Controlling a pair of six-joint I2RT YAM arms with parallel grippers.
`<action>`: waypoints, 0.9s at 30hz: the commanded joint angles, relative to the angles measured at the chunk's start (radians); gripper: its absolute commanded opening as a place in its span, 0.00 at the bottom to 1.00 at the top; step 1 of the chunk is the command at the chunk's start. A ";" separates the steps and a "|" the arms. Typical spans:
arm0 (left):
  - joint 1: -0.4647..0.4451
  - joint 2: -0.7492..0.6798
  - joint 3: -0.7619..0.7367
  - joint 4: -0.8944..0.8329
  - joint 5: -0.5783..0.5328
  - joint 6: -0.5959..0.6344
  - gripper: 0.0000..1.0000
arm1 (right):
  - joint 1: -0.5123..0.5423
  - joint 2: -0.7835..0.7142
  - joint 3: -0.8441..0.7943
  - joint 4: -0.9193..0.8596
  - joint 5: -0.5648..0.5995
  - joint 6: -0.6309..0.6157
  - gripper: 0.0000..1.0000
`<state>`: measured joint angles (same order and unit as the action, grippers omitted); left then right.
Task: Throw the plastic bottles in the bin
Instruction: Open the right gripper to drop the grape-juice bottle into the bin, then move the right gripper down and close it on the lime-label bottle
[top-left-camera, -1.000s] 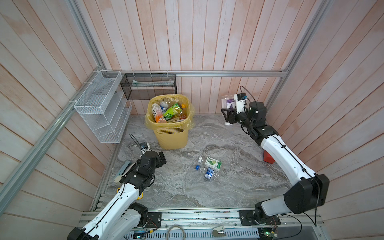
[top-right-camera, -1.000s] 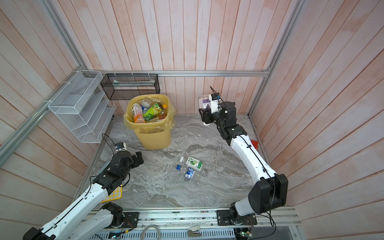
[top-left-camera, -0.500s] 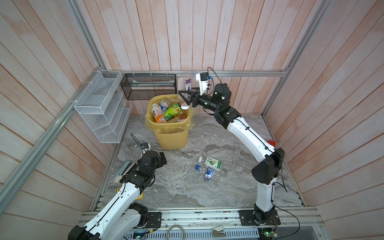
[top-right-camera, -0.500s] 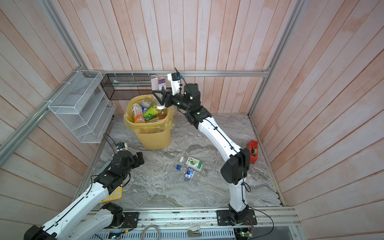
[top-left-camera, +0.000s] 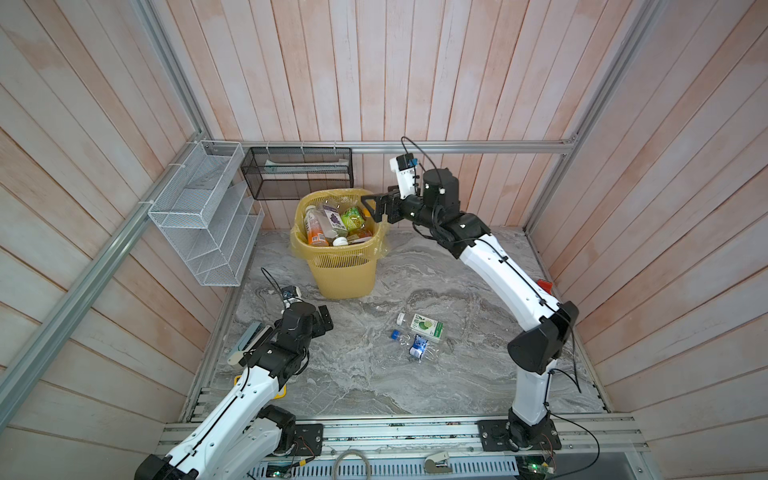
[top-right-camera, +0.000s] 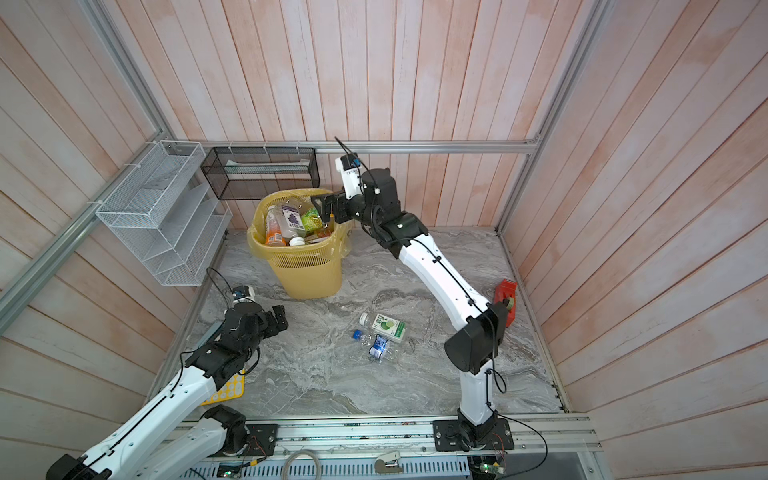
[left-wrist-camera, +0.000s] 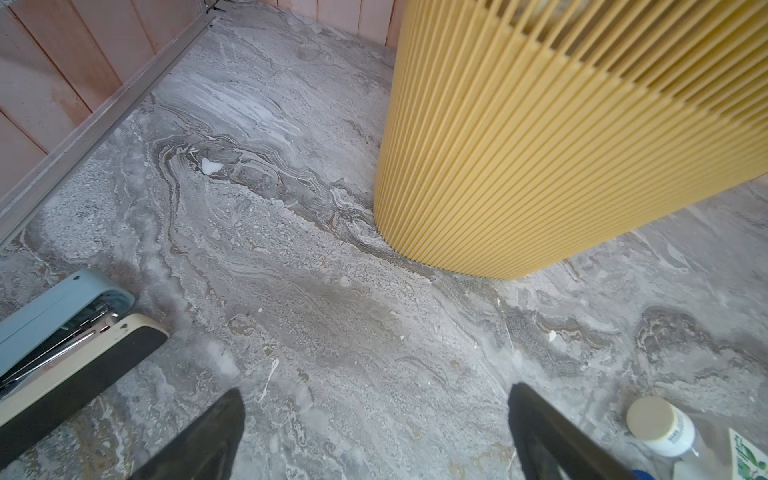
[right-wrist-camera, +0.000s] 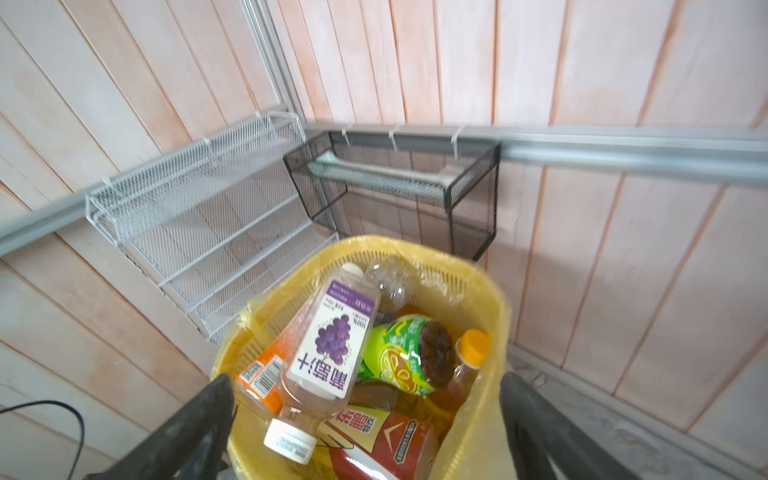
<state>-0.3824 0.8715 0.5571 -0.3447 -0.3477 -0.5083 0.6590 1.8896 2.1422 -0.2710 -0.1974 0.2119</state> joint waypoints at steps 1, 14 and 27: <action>0.004 -0.001 0.008 0.001 0.007 0.005 1.00 | -0.017 -0.088 -0.075 0.019 0.076 -0.051 1.00; -0.003 -0.062 -0.033 0.012 0.000 -0.003 1.00 | -0.084 -0.476 -0.900 0.042 0.108 -0.023 1.00; -0.013 -0.030 -0.028 0.034 0.026 0.007 1.00 | -0.084 -0.534 -1.273 -0.147 0.100 -0.058 0.96</action>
<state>-0.3893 0.8379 0.5365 -0.3271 -0.3389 -0.5087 0.5735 1.3663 0.8871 -0.3740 -0.0799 0.1722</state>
